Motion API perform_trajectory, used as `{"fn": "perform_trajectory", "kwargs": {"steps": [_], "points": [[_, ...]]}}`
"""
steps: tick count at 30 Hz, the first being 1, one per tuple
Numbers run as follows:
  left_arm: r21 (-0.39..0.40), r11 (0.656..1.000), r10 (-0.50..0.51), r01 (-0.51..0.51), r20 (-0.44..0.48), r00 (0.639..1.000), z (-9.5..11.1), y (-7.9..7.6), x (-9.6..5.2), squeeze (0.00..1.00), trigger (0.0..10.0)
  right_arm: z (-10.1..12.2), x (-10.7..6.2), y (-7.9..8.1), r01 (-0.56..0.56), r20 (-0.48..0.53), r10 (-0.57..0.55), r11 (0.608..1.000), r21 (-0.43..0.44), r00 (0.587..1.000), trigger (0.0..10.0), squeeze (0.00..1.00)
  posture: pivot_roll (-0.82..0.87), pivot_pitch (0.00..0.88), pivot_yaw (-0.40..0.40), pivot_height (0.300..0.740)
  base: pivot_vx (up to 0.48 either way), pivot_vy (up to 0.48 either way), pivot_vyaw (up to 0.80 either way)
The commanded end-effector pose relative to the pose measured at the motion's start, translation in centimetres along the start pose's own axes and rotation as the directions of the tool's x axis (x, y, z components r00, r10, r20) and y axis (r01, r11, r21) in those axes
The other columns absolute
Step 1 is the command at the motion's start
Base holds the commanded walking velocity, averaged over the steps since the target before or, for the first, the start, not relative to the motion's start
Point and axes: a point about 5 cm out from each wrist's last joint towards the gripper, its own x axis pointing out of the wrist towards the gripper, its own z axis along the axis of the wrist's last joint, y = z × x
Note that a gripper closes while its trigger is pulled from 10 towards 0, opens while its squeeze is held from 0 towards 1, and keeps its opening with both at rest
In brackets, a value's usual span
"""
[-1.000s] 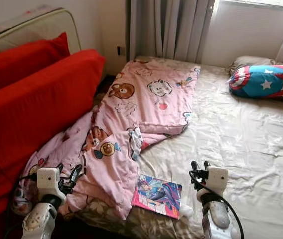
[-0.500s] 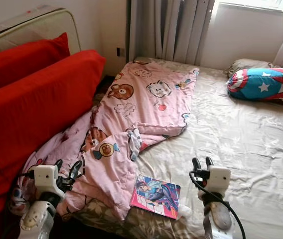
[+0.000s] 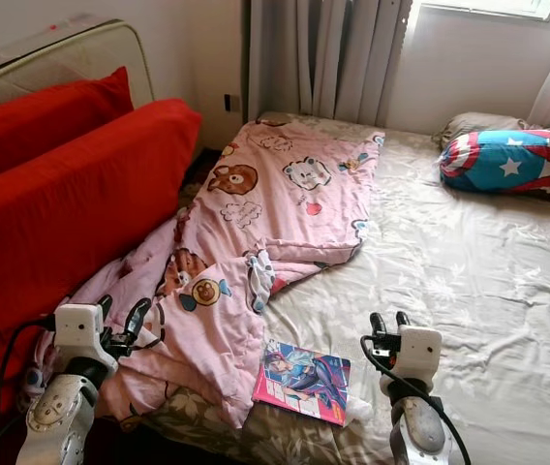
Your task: Clean up the room
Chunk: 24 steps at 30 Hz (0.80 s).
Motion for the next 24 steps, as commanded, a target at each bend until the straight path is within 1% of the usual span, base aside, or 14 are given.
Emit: {"fn": "perform_trajectory", "kwargs": {"steps": [1, 4, 7, 12, 15, 16, 24], "points": [[-0.011, 1.000, 0.003, -0.003, -0.010, 1.000, -0.08, -0.15, -0.15, 0.00, 10.0, 0.22, 0.08, -0.15, 0.015, 0.004, -0.015, 1.000, -0.001, 1.000, 10.0, 0.00, 0.00, 0.000, -0.047, 0.691, 0.000, 0.000, 0.00], [-0.017, 1.000, -0.001, 0.001, -0.014, 1.000, -0.16, -0.40, -0.24, 0.00, 10.0, -0.01, 0.23, -0.02, 0.020, -0.017, -0.020, 1.000, -0.002, 1.000, 10.0, 0.00, 0.01, 0.000, -0.055, 0.691, 0.000, 0.000, 0.00], [-0.019, 1.000, 0.001, -0.002, -0.031, 1.000, -0.18, -0.48, -0.20, 0.00, 10.0, -0.14, 0.45, 0.50, 0.005, -0.052, -0.005, 1.000, -0.009, 0.999, 10.0, 0.00, 0.01, 0.000, -0.063, 0.686, 0.000, 0.000, 0.00], [-0.024, 1.000, 0.005, -0.006, -0.034, 0.999, -0.25, -0.64, -0.35, 0.00, 10.0, -0.11, 0.22, 0.51, -0.007, -0.042, 0.006, 1.000, -0.016, 0.999, 10.0, 0.00, 0.01, 0.000, -0.068, 0.657, 0.000, 0.000, 0.00], [-0.025, 1.000, 0.006, -0.007, -0.037, 0.999, -0.25, -0.67, -0.35, 0.00, 10.0, -0.17, 0.11, 0.38, -0.006, -0.045, 0.005, 1.000, -0.024, 0.999, 10.0, 0.00, 0.01, 0.000, -0.069, 0.657, 0.000, 0.000, 0.00], [-0.026, 1.000, 0.007, -0.008, -0.040, 0.999, -0.24, -0.68, -0.36, 0.00, 10.0, -0.26, 0.06, 0.25, 0.003, -0.056, -0.005, 0.999, -0.041, 0.998, 10.0, 0.00, 0.01, 0.000, -0.069, 0.657, 0.000, 0.000, 0.00], [-0.025, 1.000, 0.008, -0.009, -0.047, 0.999, -0.20, -0.62, -0.15, 0.00, 10.0, -0.08, 0.40, 0.44, 0.004, -0.051, -0.005, 1.000, -0.029, 0.999, 10.0, 0.00, 0.01, 0.000, -0.066, 0.657, 0.000, 0.000, 0.00]]}}
